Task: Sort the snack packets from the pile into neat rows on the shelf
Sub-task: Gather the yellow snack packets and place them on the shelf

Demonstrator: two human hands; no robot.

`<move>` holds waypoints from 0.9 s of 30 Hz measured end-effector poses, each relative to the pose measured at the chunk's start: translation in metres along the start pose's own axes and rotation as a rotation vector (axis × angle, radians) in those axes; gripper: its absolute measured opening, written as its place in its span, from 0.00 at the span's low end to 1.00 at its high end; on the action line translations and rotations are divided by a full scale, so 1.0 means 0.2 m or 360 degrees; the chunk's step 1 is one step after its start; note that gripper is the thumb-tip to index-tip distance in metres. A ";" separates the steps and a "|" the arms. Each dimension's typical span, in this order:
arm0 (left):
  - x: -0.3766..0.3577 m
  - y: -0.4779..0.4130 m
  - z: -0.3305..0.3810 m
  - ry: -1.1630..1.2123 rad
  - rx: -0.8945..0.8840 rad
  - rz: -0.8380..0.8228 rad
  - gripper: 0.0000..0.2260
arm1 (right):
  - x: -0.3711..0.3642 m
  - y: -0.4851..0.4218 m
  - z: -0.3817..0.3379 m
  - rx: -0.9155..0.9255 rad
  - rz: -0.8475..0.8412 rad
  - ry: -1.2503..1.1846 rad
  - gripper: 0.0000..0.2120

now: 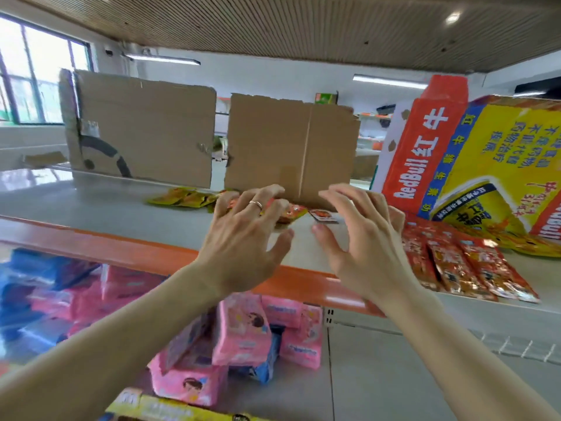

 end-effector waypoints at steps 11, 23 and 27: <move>0.12 0.09 -0.87 -0.0095 0.0266 -0.0005 0.22 | -0.46 -0.44 -0.47 0.0028 -0.0139 -0.0083 0.22; -0.05 -0.02 -1.61 -0.0008 0.0606 -0.0506 0.16 | -1.08 -0.88 -0.81 -0.0035 -0.0669 0.0129 0.10; -0.18 -0.15 -1.76 0.0273 0.0680 -0.0653 0.08 | -1.28 -0.97 -0.75 -0.0418 -0.1009 0.0018 0.13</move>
Point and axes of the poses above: each hand's wrist, its own y-axis away from the middle knuckle, its own x-axis out of the back of the hand, z = x × y, the point moved 9 cm from there along -y, towards the middle knuckle, and after that the axes turned 6 degrees about -z, right-handed, at the moved point
